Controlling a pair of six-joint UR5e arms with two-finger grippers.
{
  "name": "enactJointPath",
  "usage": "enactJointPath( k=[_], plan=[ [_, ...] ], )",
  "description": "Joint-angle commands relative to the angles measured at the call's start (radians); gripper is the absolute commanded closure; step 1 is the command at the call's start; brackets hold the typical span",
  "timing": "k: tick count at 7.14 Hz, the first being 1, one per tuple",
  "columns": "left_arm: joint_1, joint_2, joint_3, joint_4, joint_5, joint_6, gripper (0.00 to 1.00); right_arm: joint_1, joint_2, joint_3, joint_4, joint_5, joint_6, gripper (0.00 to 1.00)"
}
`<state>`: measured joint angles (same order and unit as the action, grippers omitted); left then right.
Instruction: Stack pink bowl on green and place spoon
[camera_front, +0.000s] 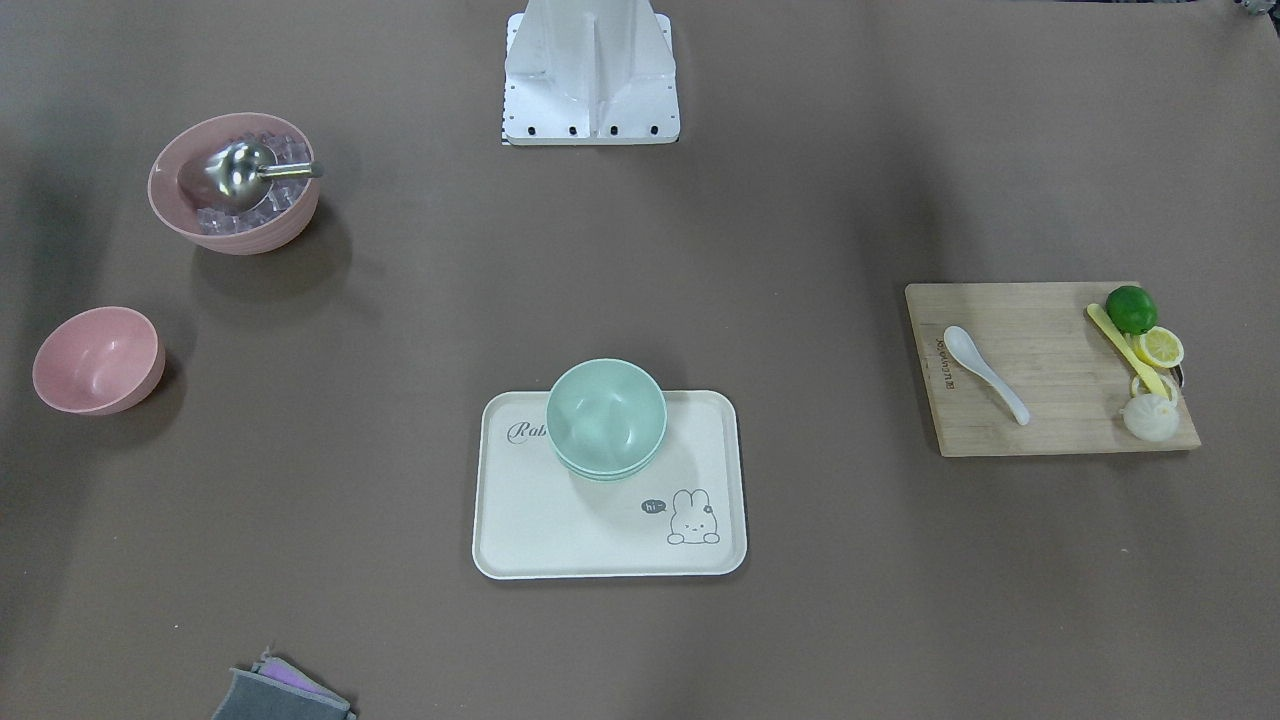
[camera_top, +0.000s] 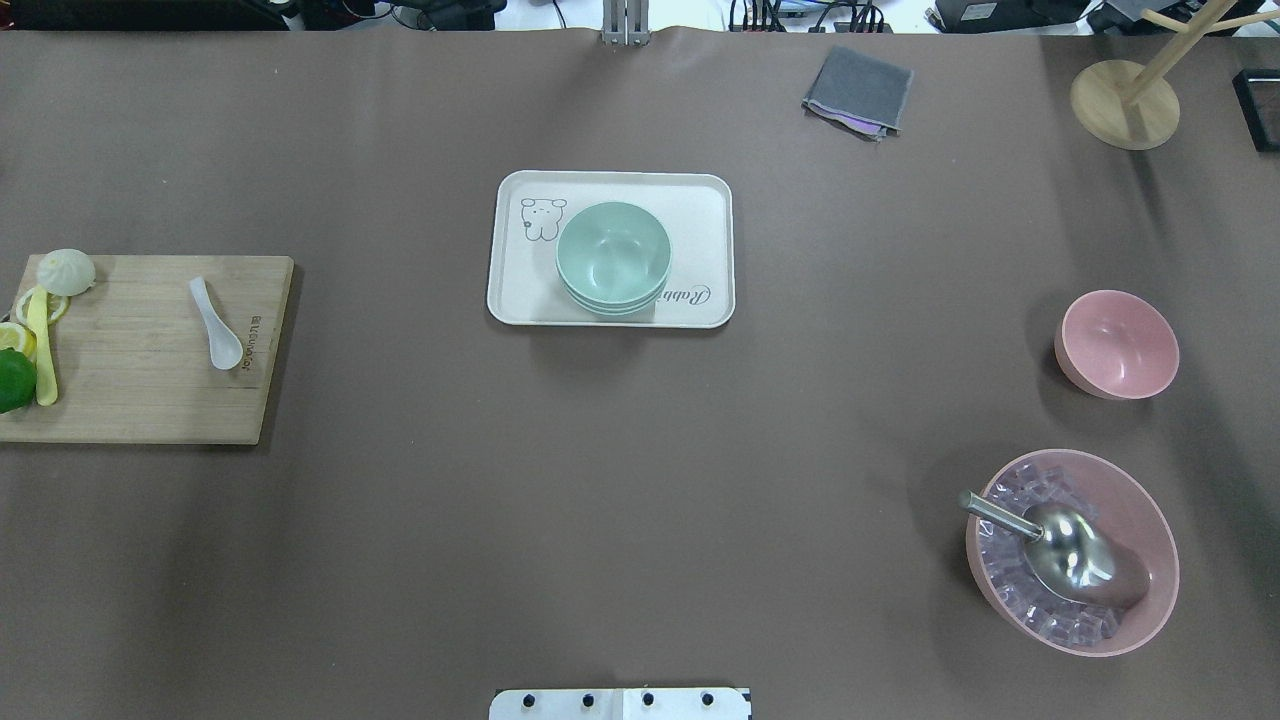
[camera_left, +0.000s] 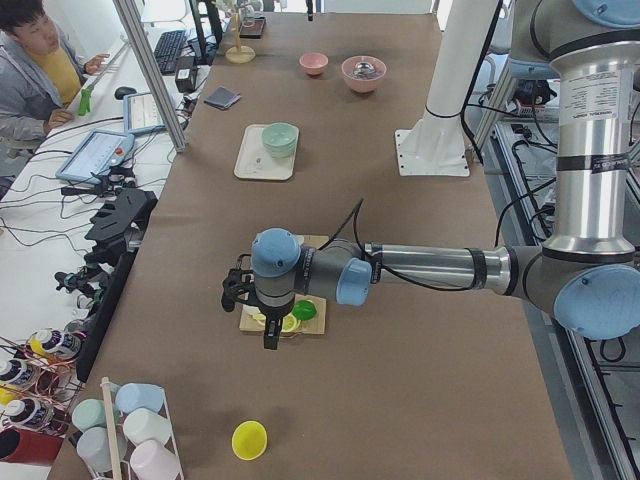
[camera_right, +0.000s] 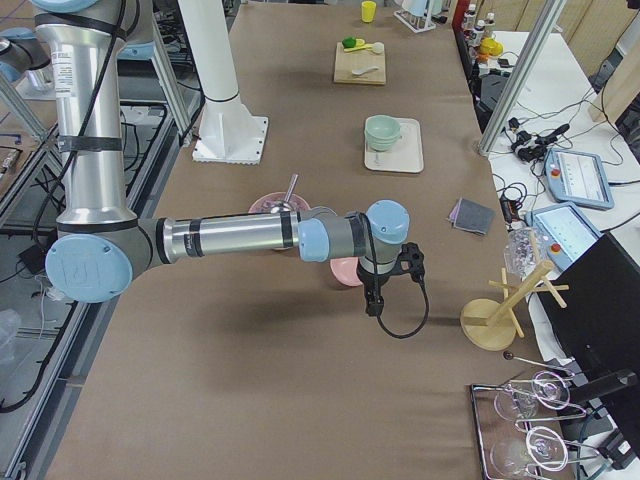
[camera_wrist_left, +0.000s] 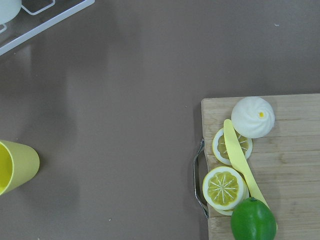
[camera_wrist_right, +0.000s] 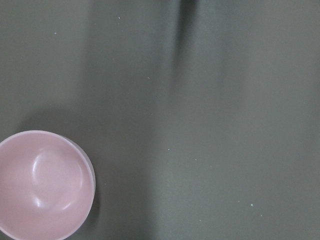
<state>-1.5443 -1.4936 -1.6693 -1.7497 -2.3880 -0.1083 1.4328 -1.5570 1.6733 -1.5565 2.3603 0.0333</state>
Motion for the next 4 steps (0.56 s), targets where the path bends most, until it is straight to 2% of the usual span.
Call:
enactJointPath(
  k=[1, 4],
  plan=[
    [0.001, 0.012, -0.026, -0.007, -0.046, -0.055, 0.02, -0.002, -0.005, 0.0, 0.003, 0.037, -0.001, 0.0],
    [0.006, 0.027, -0.067, -0.007, -0.046, -0.067, 0.02, -0.006, -0.009, 0.0, 0.003, 0.074, 0.002, 0.0]
  ],
)
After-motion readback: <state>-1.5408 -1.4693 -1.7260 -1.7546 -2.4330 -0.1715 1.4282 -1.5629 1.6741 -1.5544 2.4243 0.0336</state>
